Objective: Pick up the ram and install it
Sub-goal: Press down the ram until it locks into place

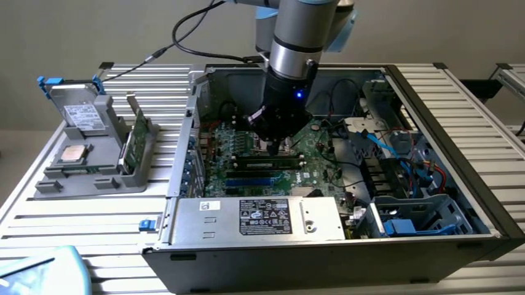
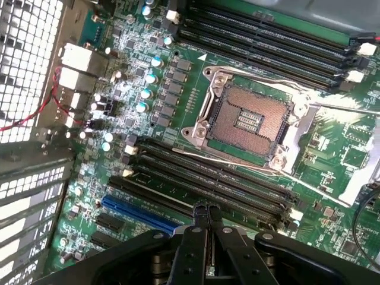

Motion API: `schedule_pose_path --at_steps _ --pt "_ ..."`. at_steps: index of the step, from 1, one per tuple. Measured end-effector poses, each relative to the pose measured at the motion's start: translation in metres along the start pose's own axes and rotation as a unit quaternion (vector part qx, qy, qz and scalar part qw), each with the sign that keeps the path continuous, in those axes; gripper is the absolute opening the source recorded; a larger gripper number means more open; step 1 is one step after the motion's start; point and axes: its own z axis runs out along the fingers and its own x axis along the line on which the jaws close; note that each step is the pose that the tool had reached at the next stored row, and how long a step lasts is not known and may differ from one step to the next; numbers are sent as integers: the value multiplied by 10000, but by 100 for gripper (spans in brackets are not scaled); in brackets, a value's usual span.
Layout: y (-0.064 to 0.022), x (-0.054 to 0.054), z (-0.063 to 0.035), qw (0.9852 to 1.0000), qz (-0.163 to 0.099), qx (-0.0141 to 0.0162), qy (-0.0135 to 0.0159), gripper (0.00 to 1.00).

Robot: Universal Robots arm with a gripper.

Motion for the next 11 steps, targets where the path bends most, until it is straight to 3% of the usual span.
schedule_pose_path --at_steps 6,8,11 --pt "-1 0 0 9994 346 -11 1 11" --pt "-1 0 0 9991 433 33 0 11" --pt "-1 0 0 9984 542 136 -13 11"
